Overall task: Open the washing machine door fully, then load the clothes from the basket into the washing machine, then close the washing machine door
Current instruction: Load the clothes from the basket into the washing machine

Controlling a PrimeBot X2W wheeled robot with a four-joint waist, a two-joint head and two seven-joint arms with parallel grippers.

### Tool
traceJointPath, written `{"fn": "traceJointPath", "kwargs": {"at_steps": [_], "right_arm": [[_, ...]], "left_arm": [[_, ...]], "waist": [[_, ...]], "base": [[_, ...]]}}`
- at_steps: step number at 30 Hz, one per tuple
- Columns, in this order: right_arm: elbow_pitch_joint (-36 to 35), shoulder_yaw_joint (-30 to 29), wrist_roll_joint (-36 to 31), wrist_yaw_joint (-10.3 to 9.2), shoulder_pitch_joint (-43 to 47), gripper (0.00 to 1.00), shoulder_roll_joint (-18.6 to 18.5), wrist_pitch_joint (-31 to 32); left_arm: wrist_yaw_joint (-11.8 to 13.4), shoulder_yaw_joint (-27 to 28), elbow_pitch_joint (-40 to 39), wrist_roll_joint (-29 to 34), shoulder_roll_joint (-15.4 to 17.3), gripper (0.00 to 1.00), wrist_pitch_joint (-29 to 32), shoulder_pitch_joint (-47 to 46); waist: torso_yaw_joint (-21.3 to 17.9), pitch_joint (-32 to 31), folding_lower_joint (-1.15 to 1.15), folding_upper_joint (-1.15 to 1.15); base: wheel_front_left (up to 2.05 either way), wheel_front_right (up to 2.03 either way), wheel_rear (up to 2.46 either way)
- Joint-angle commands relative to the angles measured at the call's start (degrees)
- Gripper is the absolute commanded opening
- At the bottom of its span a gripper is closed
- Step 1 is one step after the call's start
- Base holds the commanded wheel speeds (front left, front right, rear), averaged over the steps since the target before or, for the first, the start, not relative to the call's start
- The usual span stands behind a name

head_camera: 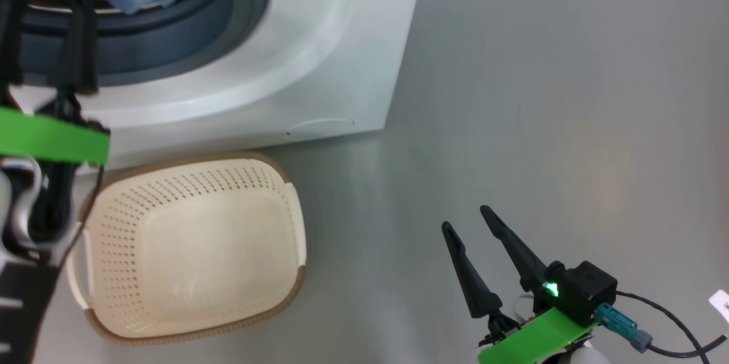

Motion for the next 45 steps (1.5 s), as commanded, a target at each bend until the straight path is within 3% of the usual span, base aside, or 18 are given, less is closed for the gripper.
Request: {"fn": "traceJointPath", "kwargs": {"at_steps": [1, 17, 33, 45], "right_arm": [[-0.63, 0.99, 0.41, 0.16, 1.19, 1.00, 0.12, -0.28], [1.19, -2.45, -0.52, 0.16, 3.79, 1.00, 0.12, -0.28], [1.03, -3.98, -0.69, 0.16, 5.73, 1.00, 0.12, -0.28], [-1.50, -6.29, -2.47, 0.16, 7.18, 1.00, 0.12, -0.28]], "left_arm": [[0.25, 3.65, -2.13, 1.99, 1.75, 1.00, -0.27, 2.10], [-1.27, 19.69, -8.82, 17.53, -5.17, 1.00, -0.28, 26.56], [-1.67, 31.53, -11.51, 25.11, -13.86, 1.00, -0.28, 43.12], [-1.68, 36.19, -13.05, 28.41, -16.59, 1.00, -0.28, 51.64]], "waist": [[1.93, -3.95, 0.00, 0.00], [2.34, -13.06, 0.00, 0.00], [1.06, -18.40, 0.00, 0.00], [0.34, -19.19, 0.00, 0.00]], "base": [[0.00, 0.00, 0.00], [0.00, 0.00, 0.00], [0.00, 0.00, 0.00], [0.00, 0.00, 0.00]]}}
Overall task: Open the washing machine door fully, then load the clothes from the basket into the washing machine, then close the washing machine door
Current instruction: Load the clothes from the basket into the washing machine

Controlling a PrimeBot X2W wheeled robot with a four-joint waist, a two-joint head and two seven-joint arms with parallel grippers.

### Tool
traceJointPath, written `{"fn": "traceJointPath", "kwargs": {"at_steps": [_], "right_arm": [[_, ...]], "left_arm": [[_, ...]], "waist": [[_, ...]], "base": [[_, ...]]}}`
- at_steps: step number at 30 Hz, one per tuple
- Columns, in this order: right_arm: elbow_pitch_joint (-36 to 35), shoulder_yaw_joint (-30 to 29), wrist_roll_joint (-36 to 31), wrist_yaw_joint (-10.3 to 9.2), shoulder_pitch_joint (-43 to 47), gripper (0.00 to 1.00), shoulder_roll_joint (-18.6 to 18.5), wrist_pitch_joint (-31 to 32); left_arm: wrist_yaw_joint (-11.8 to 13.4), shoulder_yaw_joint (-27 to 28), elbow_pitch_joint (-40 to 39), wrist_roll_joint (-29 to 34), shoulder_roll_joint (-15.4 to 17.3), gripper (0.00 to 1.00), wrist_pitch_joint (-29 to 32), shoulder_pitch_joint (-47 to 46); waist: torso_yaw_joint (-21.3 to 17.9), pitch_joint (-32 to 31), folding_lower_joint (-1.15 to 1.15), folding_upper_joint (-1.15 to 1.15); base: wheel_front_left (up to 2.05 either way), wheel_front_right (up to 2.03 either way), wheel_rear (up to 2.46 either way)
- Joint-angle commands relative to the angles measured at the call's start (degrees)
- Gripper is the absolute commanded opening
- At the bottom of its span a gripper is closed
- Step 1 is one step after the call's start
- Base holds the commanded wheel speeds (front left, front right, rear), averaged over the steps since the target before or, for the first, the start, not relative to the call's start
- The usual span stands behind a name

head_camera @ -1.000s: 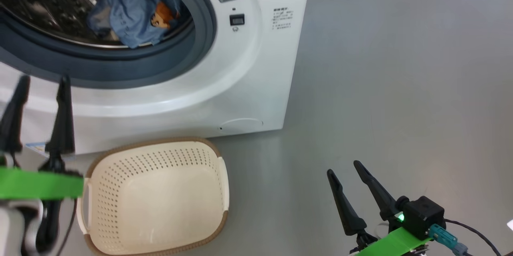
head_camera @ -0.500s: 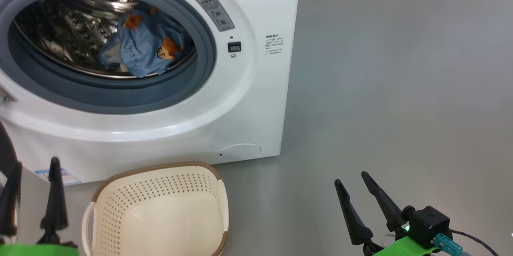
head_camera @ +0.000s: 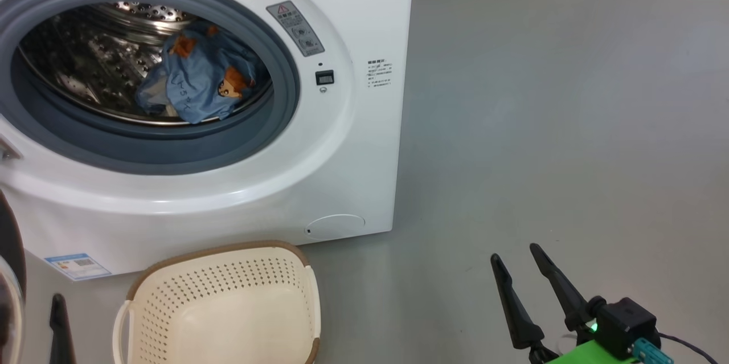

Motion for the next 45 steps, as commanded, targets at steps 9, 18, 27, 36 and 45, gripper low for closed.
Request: {"fn": "traceJointPath", "kwargs": {"at_steps": [9, 18, 27, 36, 45], "right_arm": [[-2.49, -0.13, -1.19, 0.16, 1.05, 1.00, 0.06, -0.28], [-3.01, -0.35, -1.49, 0.16, 1.45, 1.00, 0.06, -0.28], [-3.58, -0.80, -2.01, 0.16, 1.36, 1.00, 0.06, -0.28], [-3.68, -0.97, -2.75, 0.16, 1.47, 1.00, 0.06, -0.28], [-3.93, -1.33, -3.41, 0.16, 1.49, 1.00, 0.06, -0.28]], "left_arm": [[-0.14, 3.13, -2.57, 2.04, -1.56, 1.00, -0.29, 2.09], [-0.14, 2.92, -3.21, 2.70, -2.41, 1.00, -0.29, 2.86], [-0.14, 4.36, -3.88, 3.34, -3.00, 1.00, -0.29, 2.68], [-0.14, 2.71, -2.92, 1.45, -2.25, 1.00, -0.29, 3.18], [-0.14, 0.80, -2.52, 1.91, -1.26, 1.00, -0.29, 3.42]], "waist": [[-0.11, -1.83, 0.00, 0.00], [0.10, -2.20, 0.00, 0.00], [-0.31, -1.90, 0.00, 0.00], [-0.15, -2.36, 0.00, 0.00], [0.21, -2.72, 0.00, 0.00]], "base": [[0.00, 0.00, 0.00], [0.00, 0.00, 0.00], [0.00, 0.00, 0.00], [0.00, 0.00, 0.00], [0.00, 0.00, 0.00]]}}
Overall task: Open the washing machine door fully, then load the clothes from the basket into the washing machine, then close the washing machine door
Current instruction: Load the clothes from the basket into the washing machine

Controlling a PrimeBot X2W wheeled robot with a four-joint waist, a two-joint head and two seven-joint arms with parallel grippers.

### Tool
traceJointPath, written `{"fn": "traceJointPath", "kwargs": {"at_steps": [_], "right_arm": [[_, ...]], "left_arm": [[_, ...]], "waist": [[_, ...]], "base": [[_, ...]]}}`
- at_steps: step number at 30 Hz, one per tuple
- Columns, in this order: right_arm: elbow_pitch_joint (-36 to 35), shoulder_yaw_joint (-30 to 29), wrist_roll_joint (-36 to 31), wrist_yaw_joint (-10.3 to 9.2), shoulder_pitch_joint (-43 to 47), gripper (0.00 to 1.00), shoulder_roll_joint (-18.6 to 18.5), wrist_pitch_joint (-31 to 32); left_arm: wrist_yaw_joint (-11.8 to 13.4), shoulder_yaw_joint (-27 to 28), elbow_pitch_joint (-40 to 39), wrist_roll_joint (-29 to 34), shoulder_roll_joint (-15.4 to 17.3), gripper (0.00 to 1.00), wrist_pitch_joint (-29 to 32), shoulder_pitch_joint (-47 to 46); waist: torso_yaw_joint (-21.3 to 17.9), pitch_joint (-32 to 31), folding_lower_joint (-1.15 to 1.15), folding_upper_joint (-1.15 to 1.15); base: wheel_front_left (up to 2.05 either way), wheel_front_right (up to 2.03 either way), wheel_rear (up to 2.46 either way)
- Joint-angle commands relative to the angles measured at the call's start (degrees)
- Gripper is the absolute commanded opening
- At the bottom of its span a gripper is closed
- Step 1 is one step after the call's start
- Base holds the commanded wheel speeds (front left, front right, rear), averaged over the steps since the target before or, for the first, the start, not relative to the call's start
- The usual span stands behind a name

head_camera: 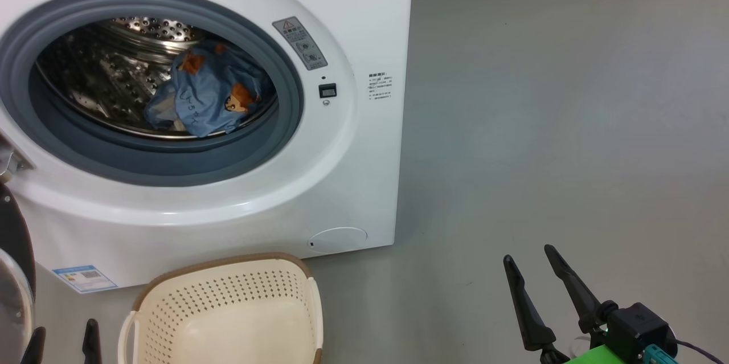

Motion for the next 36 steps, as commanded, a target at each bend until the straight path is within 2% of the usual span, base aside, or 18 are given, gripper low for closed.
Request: {"fn": "traceJointPath", "kwargs": {"at_steps": [1, 36], "right_arm": [[-1.64, 1.00, -0.56, 0.16, -0.45, 1.00, -0.08, -0.28], [0.04, 0.58, -0.76, 0.16, -0.26, 1.00, -0.08, -0.28]], "left_arm": [[-0.14, 1.70, -1.05, -0.07, 1.18, 1.00, -0.29, -1.05], [-0.14, 1.44, 0.36, 0.89, -0.42, 1.00, -0.29, -1.23]], "waist": [[-0.02, -0.12, 0.00, 0.00], [0.02, -2.64, 0.00, 0.00]], "base": [[0.00, 0.00, 0.00], [0.00, 0.00, 0.00]]}}
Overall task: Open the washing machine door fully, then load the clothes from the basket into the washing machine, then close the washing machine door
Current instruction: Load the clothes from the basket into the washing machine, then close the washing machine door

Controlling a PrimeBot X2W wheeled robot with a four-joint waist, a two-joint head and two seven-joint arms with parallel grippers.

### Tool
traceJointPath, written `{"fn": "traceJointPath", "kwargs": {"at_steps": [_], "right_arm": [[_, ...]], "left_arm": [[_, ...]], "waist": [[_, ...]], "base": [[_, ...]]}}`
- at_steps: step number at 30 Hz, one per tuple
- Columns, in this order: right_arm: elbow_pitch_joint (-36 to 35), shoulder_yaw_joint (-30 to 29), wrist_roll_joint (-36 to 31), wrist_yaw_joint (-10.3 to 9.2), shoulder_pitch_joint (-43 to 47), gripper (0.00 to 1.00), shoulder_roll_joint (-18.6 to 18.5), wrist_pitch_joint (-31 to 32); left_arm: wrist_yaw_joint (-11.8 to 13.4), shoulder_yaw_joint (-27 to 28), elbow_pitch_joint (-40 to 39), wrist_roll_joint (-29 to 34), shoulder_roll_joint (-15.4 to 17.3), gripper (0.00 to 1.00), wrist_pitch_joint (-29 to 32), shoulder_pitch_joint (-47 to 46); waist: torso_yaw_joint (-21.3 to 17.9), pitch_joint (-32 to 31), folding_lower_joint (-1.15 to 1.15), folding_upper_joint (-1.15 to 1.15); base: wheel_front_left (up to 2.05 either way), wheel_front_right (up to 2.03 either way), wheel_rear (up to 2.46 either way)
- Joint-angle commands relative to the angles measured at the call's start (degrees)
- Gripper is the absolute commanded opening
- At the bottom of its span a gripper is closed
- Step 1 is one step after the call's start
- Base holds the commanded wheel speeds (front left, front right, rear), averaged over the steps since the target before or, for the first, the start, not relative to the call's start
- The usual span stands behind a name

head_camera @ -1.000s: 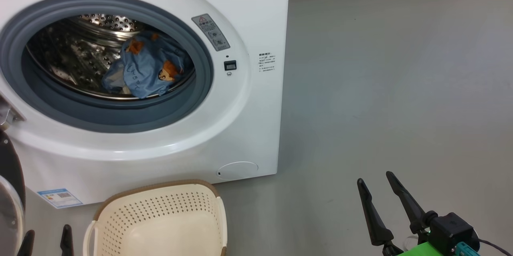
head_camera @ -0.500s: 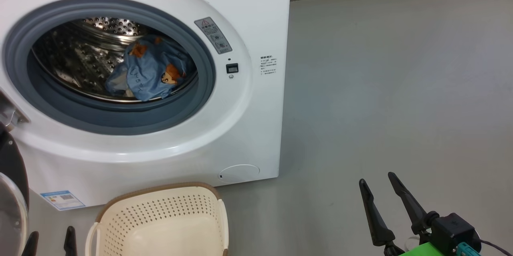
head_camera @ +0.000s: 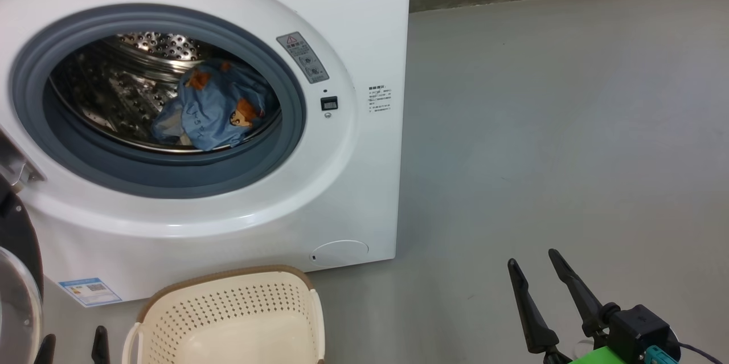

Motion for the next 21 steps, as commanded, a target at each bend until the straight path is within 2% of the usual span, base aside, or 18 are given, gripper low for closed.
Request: {"fn": "traceJointPath", "kwargs": {"at_steps": [1, 21], "right_arm": [[-1.15, 1.60, -0.14, 0.16, -0.35, 1.00, -0.10, -0.28], [-0.98, 1.90, 0.38, 0.16, -0.49, 1.00, -0.10, -0.28]], "left_arm": [[-0.14, 2.16, -0.93, 0.33, 0.43, 1.00, -0.30, -1.44], [-0.14, 3.02, -0.75, 0.58, 0.03, 1.00, -0.30, -1.84]], "waist": [[0.05, -0.03, 0.00, 0.00], [0.17, 0.02, 0.00, 0.00]], "base": [[0.00, 0.00, 0.00], [-0.01, 0.01, 0.00]]}}
